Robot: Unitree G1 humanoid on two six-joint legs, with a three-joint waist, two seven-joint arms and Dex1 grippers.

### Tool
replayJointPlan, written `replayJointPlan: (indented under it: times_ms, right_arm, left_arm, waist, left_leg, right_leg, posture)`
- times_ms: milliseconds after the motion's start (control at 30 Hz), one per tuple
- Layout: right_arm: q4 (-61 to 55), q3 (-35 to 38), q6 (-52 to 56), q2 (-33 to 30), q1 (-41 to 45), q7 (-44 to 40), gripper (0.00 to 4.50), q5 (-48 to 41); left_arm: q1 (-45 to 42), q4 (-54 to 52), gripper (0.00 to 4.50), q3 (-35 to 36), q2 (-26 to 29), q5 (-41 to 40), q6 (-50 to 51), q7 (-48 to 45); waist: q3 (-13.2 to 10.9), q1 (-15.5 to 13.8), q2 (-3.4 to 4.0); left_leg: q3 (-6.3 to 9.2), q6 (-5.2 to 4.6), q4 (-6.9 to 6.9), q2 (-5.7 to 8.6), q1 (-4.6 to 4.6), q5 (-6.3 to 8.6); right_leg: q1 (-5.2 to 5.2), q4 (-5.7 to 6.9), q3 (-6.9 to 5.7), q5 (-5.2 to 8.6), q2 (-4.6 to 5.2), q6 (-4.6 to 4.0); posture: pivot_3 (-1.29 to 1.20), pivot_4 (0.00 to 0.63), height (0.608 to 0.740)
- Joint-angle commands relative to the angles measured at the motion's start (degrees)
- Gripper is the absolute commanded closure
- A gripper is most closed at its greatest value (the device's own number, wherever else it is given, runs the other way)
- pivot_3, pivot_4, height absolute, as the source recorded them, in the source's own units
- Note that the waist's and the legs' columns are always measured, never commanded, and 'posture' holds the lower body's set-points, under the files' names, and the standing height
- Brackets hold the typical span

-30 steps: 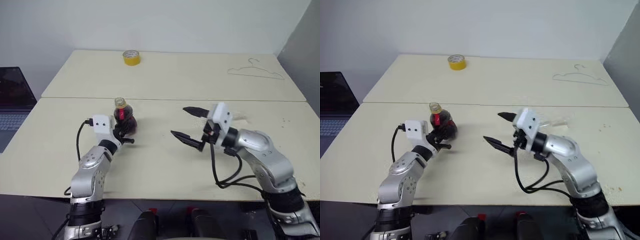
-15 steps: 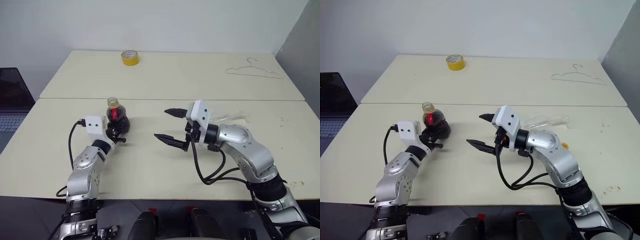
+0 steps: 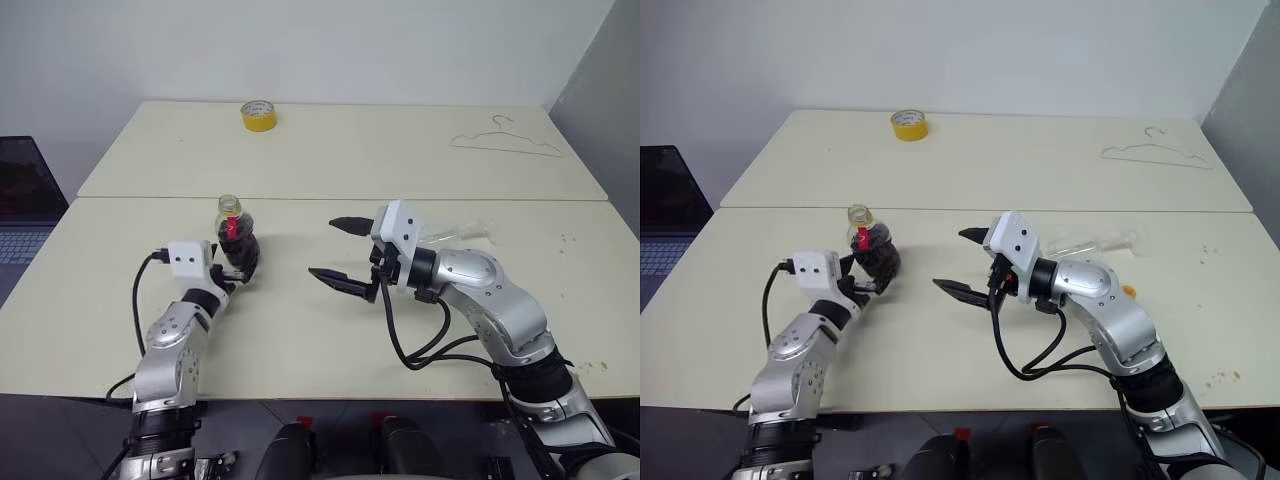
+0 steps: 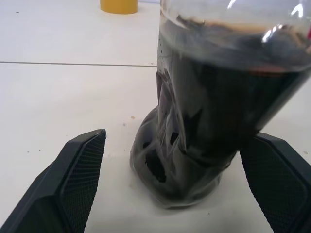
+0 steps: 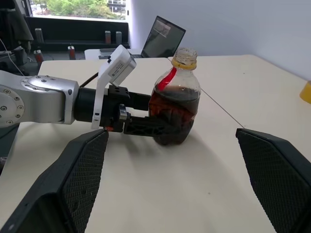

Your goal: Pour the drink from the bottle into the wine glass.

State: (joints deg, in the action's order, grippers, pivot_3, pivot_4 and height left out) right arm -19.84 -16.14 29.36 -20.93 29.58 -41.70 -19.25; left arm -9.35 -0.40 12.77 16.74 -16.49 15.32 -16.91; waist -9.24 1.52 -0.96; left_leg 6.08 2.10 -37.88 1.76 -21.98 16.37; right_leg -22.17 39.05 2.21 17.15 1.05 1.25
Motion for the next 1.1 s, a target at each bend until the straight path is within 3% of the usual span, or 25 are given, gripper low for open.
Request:
replayJointPlan:
  times_ms: [33,367,567,867,1100]
  right_arm:
    - [-2.6,0.0,-1.2,-0.5,-0.8,-0.8,0.0,0.1]
    - [-6.4,1.2,-2.0,-4.0,-6.7,-1.0,0.0,0.7]
    - [-8.8,6.1,-3.1,-8.4,-12.5,0.7,0.0,1.9]
    - [-9.9,11.6,-3.2,-11.9,-17.7,3.5,0.0,3.9]
    - [-5.3,11.1,-10.5,-17.2,-19.7,8.6,0.0,17.2]
  left_arm:
    - [1.6,-4.1,0.04,-0.7,0.9,1.7,-2.3,-0.1]
    - [11.1,-13.0,0.04,-4.7,0.4,5.4,-2.9,0.0]
    - [19.9,-21.3,0.04,-10.4,4.1,5.0,-3.4,-7.3]
    - [13.6,-24.5,0.04,-17.2,5.0,4.6,-0.9,-12.5]
    - [6.2,-23.4,0.04,-19.9,5.6,5.6,1.0,-14.5]
  waist:
    - [0.0,0.0,0.0]
    - [0.0,0.0,0.0]
    - [0.0,-0.1,0.0]
    - [0.0,-0.3,0.01]
    - [0.0,-0.2,0.01]
  left_leg:
    - [0.01,0.0,0.0,0.0,0.0,0.0]
    - [-0.01,-0.18,0.02,-0.01,0.0,0.11]
    - [-0.04,-0.2,0.04,-0.01,0.0,0.12]
    - [-0.02,-0.23,0.02,0.01,0.05,0.13]
    - [-0.03,-0.22,0.03,-0.01,0.07,0.12]
  right_leg:
    - [0.0,0.0,-0.01,0.0,0.0,0.0]
    - [0.03,-0.04,0.03,0.0,0.01,0.0]
    - [0.05,-0.07,0.06,0.01,0.02,0.0]
    - [0.15,-0.06,0.01,0.01,0.01,0.01]
    - [0.14,-0.04,0.0,0.01,-0.02,0.01]
  posture:
    - [0.0,0.15,0.74]
    - [0.0,0.15,0.74]
    - [0.0,0.15,0.74]
    - [0.0,0.15,0.74]
    - [0.0,0.15,0.74]
